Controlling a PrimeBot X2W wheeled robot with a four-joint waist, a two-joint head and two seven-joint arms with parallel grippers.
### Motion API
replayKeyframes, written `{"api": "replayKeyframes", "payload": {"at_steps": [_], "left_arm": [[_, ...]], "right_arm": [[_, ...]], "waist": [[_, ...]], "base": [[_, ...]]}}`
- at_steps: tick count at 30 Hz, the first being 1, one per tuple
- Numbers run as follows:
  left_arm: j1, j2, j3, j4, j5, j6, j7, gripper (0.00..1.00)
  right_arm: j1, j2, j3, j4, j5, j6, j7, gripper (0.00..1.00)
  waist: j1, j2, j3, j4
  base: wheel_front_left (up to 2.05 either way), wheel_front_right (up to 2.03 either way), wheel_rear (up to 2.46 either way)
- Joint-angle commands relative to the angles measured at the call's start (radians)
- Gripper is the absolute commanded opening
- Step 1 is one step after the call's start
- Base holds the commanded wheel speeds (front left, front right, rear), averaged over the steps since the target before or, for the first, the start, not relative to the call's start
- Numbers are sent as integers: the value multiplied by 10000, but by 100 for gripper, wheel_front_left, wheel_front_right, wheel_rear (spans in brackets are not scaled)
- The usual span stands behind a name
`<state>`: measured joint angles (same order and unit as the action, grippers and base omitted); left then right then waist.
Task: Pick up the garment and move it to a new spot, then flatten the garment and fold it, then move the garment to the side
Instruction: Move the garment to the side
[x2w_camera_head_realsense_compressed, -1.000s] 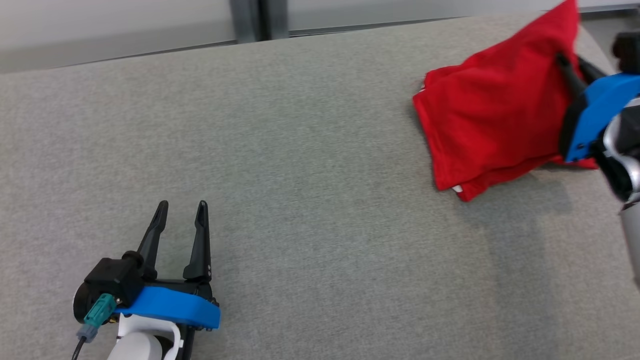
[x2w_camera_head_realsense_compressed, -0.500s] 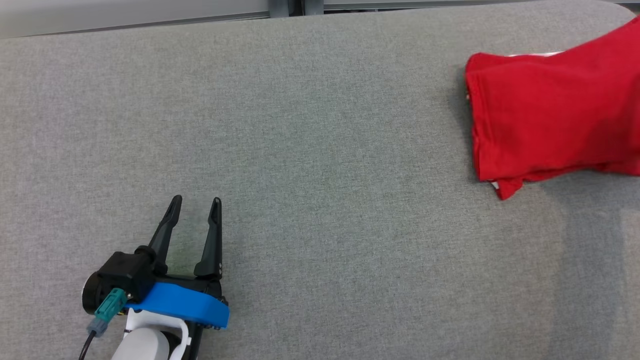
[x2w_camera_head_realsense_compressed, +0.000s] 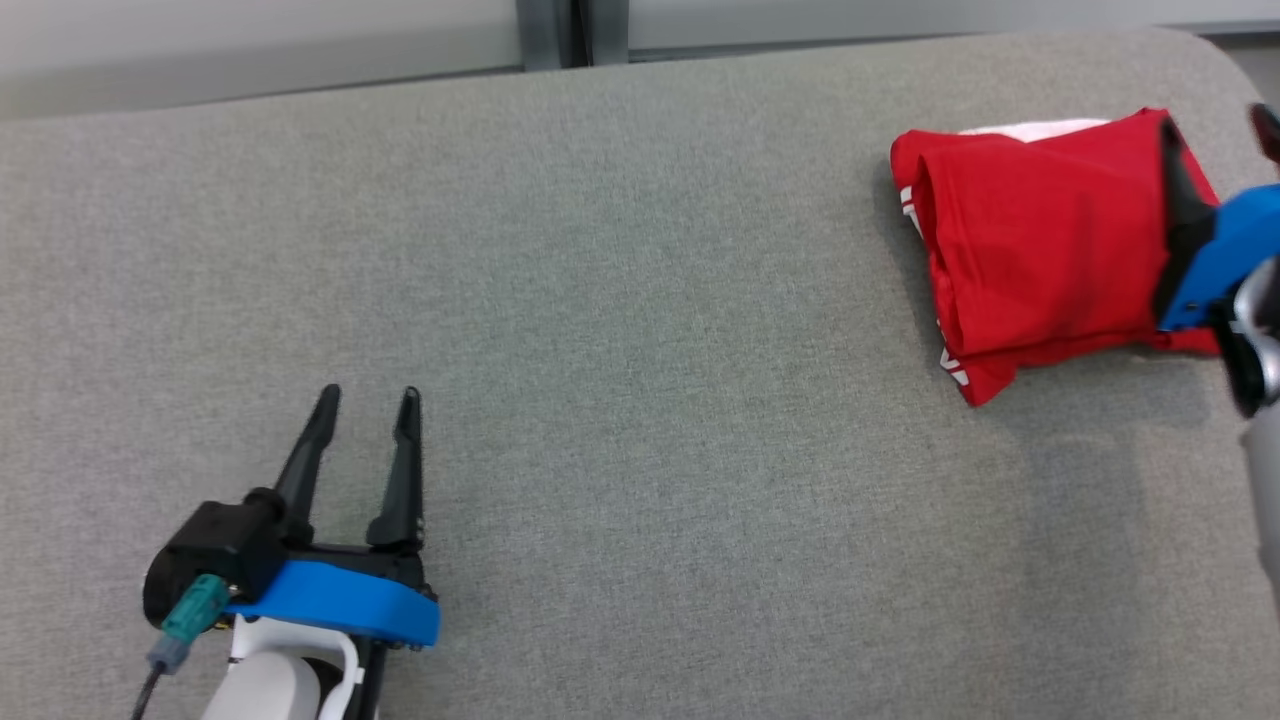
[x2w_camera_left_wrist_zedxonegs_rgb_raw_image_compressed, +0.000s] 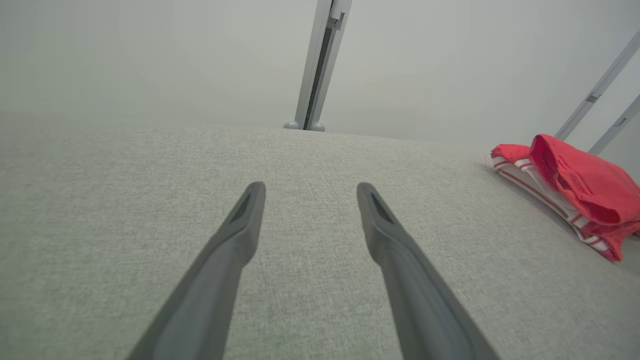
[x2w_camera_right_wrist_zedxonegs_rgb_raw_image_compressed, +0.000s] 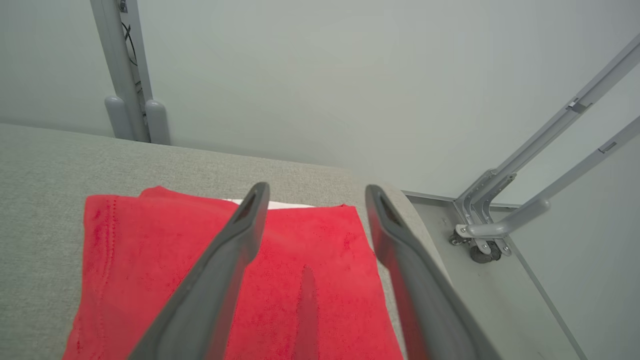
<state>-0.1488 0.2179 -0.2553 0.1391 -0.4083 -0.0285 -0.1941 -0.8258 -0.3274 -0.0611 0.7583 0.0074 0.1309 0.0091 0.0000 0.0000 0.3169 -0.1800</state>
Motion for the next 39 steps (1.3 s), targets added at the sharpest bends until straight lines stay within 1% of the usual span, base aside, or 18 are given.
{"api": "replayKeyframes", "payload": {"at_steps": [1,3,6,10,13,15,16,20,24,27,30,33,39], "left_arm": [[-68,72,144,44,-78,68,-87,100],[-39,67,344,126,-199,137,-200,100],[80,39,622,242,-294,357,-352,100],[241,-40,1072,484,-471,555,-548,100],[515,-153,1167,524,-436,684,-615,100],[664,-160,1211,604,-408,676,-639,100],[664,-160,1211,604,-408,676,-639,100],[951,-292,1156,860,-339,642,-682,100],[1179,-520,1112,1180,-463,421,-702,100],[1365,-590,1135,1420,-443,379,-704,100],[1510,-687,1129,1582,-408,349,-711,100],[1662,-734,1094,1653,-318,345,-714,100],[1586,-846,1055,1735,-262,296,-718,100]], "right_arm": [[-161,92,171,-98,64,-3,-184,100],[-90,353,475,-210,215,-3,-415,100],[268,709,731,-376,494,-3,-774,100],[929,1299,809,-628,778,-3,-1229,100],[1659,1771,750,-822,842,-3,-1582,100],[2198,2092,675,-976,785,-3,-1817,100],[2198,2092,675,-976,785,-3,-1817,100],[3432,2581,472,-1354,783,-3,-2138,100],[4578,2753,445,-1908,608,-3,-2328,100],[5304,2772,863,-2337,1206,-1,-2403,100],[5835,2744,986,-2747,1534,-3,-2482,100],[6170,2754,1145,-2995,1911,-1,-2539,100],[6392,2754,1308,-3133,1942,-1,-2593,100]], "waist": [[0,0,-156,-28],[0,0,-370,36],[0,0,-728,196],[0,0,-1178,466],[0,0,-1496,678],[0,0,-1677,794],[0,0,-1677,794],[0,0,-2018,1060],[0,0,-2261,1252],[0,0,-2392,1344],[0,0,-2500,1393],[0,0,-2590,1425],[0,0,-2677,1461]], "base": [[0,0,0],[0,0,0],[0,0,0],[0,0,0],[0,0,0],[0,0,0],[0,0,0],[0,0,0],[0,0,0],[0,0,0],[0,0,0],[0,0,0],[0,0,0]]}}
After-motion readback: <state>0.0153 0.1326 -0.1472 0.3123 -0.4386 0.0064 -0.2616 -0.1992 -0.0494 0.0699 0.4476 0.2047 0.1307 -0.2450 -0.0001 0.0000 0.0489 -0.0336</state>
